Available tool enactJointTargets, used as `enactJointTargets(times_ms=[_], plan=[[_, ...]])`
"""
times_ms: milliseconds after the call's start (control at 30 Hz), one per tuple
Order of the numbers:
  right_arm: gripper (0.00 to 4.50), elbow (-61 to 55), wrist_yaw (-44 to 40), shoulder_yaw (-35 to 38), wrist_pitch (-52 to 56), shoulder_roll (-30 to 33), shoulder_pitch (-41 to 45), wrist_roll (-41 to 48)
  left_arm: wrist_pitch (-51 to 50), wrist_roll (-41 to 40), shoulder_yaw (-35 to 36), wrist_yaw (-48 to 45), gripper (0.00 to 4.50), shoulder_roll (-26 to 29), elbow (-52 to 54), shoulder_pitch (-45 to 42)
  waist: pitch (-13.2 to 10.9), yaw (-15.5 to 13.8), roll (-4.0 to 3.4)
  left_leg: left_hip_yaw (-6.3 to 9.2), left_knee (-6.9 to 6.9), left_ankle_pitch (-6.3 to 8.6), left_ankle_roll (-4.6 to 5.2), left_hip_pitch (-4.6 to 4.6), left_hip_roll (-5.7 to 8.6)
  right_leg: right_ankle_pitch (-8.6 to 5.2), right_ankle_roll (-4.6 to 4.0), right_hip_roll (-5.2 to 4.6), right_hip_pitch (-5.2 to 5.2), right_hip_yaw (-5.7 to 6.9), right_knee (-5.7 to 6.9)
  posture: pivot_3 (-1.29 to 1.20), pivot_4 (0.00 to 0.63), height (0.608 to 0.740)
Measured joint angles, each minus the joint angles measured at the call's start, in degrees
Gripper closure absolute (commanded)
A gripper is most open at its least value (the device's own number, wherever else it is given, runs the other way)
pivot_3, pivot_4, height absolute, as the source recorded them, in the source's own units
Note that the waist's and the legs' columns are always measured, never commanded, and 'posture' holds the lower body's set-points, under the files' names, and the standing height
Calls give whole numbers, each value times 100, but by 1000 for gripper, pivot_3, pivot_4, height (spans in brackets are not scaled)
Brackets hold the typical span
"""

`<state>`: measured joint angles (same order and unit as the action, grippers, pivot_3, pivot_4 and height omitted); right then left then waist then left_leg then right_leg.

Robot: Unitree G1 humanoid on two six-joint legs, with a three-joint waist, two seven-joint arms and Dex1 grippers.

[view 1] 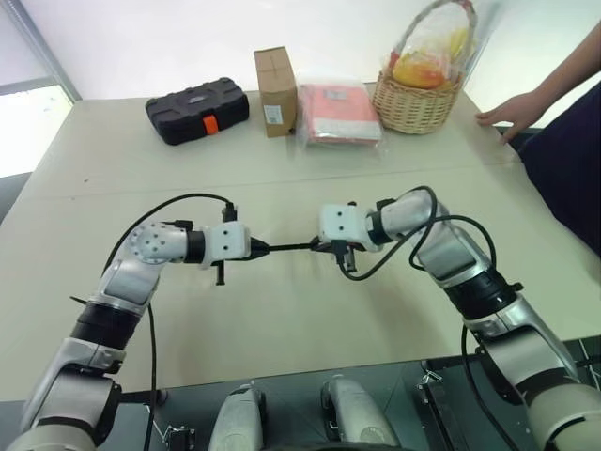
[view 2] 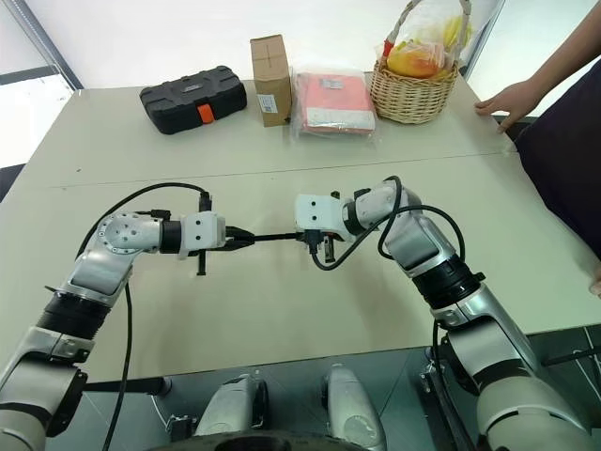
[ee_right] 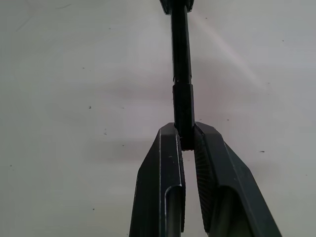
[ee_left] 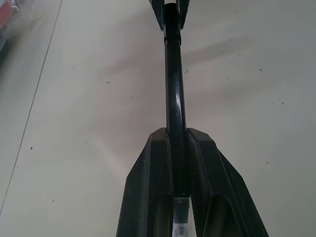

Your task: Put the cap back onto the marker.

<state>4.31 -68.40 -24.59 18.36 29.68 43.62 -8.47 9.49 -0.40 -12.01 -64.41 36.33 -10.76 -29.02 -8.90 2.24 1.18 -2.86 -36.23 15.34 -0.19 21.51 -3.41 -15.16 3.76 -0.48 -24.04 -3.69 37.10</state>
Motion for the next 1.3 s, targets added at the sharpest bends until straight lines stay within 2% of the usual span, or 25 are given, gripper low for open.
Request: enactJointTargets(times_ms=[333,733,1300], plan=[[4437,-12,-32,6,-27,1,-14,-122,-19,0,12,21,4500,-92,-35,-10,0,3,0,0,0,0,0,0,0,0,0,0,0,0,1,0,150,740],[4437,-44,-388,41,-230,58,-81,-159,24,3,39,-379,4500,-165,-122,-97,0,3,0,0,0,0,0,0,0,0,0,1,0,0,1,0,150,740],[4437,-177,-462,310,708,-161,-81,-124,878,320,169,-101,4500,-278,-426,-114,0,1,0,0,0,0,0,-1,0,0,0,1,0,0,2,0,150,740]])
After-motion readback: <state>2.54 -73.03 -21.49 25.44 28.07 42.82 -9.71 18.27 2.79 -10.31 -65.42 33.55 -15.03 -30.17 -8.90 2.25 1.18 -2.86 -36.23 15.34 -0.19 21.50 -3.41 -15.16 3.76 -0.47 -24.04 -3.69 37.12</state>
